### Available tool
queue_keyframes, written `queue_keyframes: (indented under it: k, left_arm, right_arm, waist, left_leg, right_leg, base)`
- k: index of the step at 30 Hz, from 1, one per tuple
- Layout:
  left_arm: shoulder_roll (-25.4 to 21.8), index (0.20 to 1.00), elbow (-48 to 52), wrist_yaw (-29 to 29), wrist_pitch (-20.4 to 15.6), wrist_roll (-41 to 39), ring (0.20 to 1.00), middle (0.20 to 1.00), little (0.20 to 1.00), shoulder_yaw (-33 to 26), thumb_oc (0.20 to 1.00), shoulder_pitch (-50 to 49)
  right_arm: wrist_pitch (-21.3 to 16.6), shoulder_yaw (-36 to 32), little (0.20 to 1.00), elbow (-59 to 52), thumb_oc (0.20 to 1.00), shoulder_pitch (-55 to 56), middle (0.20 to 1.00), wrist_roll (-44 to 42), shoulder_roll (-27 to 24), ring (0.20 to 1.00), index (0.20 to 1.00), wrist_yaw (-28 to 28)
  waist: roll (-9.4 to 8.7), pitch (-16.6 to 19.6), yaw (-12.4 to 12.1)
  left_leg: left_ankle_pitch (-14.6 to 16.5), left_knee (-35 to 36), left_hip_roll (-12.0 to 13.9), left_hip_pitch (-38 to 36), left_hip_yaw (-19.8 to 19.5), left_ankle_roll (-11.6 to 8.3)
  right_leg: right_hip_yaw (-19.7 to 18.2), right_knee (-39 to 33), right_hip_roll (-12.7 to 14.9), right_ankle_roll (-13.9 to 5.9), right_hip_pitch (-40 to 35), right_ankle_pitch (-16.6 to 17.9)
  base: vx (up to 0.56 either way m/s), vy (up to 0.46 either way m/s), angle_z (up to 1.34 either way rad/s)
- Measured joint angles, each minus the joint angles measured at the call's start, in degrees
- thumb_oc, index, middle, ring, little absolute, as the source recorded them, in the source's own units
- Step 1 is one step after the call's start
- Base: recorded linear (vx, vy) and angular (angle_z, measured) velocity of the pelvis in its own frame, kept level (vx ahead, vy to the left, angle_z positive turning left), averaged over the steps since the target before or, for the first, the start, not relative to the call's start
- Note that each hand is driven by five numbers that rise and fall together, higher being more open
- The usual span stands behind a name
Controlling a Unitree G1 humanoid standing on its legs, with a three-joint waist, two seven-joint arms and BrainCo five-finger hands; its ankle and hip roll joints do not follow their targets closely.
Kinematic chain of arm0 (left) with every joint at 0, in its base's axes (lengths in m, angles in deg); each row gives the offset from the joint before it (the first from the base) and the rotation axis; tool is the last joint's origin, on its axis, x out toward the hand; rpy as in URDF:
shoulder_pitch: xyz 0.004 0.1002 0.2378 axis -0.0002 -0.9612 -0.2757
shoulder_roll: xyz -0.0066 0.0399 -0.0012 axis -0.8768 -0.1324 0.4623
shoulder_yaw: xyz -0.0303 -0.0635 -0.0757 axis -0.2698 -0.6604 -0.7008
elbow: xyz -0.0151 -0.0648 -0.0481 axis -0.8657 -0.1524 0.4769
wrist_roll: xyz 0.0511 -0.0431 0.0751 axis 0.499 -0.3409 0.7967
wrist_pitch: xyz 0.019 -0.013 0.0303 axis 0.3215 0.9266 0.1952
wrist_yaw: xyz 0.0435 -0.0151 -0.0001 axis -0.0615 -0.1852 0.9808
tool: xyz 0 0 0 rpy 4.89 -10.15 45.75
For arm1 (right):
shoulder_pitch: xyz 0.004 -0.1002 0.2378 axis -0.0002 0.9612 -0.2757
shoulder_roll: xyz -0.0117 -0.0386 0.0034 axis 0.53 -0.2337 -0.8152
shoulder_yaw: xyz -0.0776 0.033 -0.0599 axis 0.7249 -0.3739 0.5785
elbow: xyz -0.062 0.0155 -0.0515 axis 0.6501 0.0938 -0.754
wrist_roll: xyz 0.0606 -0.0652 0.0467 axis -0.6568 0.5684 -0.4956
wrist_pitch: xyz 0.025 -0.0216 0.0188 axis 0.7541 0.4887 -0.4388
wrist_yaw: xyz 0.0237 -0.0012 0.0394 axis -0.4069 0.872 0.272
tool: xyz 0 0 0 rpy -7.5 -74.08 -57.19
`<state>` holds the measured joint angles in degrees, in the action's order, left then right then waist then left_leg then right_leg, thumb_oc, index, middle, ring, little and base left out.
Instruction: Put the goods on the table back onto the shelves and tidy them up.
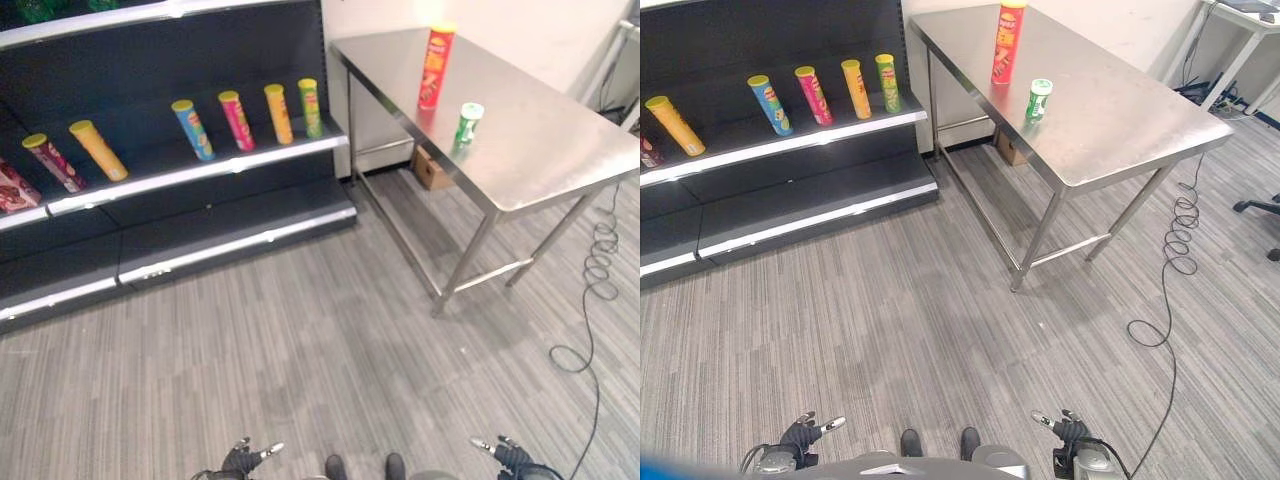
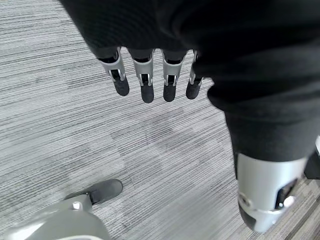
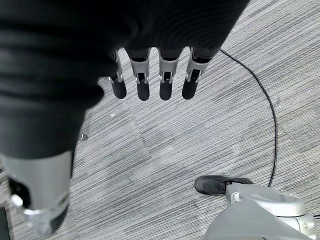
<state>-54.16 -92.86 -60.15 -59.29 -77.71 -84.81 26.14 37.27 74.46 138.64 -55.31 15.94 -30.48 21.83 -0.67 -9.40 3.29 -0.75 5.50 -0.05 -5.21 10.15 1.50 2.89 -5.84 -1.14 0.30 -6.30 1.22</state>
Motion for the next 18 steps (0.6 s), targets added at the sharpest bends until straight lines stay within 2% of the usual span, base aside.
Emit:
queue_keyframes:
  k: [7,18]
  left_arm:
    - [-0.6,1.0,-0.5,-0.5,0.0,0.5,1.0,1.0,1.0,2.8,1.0,0.0]
    - [-0.6,1.0,-0.5,-0.6,0.0,0.8,1.0,1.0,1.0,2.8,1.0,0.0]
  right_arm:
    - [0.0,0.2,1.0,-0.1,1.0,-0.7,1.0,0.3,-0.1,1.0,1.0,0.0]
    - [0.1,0.2,1.0,0.1,1.0,-0.2,1.0,0.6,-0.9,1.0,1.0,0.8]
  waist:
    - [0.51,1.3,1.1]
    - [0.73,2.1,1.2]
  left_leg:
    - [-0.1,-0.3,0.0,-0.1,0.0,0.2]
    - [-0.1,0.0,0.1,0.0,-0.1,0.17]
  right_leg:
    - [0.1,0.0,0.0,-0.05,-0.2,0.2]
    - [0.0,0.0,-0.1,-0.07,-0.2,0.1]
  base:
    - [0.0,0.0,0.0]
    - [0.0,-0.027,0.0]
